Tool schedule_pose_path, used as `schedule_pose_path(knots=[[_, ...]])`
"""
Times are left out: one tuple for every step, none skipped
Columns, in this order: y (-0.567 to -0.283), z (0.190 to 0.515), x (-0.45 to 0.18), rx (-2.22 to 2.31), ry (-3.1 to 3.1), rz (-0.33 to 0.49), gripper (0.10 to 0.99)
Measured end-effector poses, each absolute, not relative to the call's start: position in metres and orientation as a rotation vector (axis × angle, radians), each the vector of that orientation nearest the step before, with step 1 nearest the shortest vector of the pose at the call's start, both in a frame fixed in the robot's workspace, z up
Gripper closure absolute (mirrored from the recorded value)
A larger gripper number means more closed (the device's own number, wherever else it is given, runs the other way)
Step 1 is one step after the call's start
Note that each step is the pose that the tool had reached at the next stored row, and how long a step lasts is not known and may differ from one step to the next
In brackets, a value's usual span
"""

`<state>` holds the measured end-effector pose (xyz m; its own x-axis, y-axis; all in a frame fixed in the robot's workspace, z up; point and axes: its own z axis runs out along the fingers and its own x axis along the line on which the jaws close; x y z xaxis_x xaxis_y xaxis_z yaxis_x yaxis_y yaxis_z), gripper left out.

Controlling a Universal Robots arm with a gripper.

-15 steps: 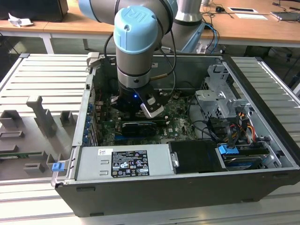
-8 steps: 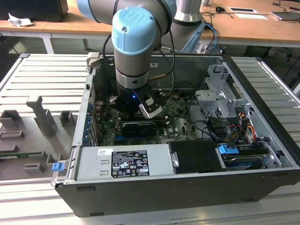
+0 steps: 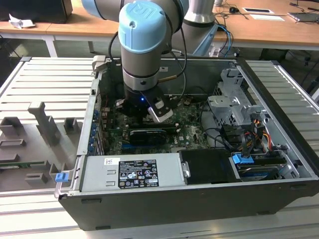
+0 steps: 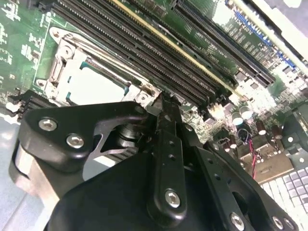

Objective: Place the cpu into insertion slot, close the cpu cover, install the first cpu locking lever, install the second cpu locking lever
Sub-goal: 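Install the second cpu locking lever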

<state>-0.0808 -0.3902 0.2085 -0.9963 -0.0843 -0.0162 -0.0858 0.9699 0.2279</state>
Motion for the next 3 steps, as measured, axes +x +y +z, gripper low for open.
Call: schedule_pose_path(knots=[[-0.3902,0.2098,-0.0808,-0.134,3.112,0.36,0.98],[-0.3902,0.2114,-0.0808,-0.134,3.112,0.36,0.98],[-0.3902,0.2142,-0.0808,-0.134,3.112,0.36,0.98]])
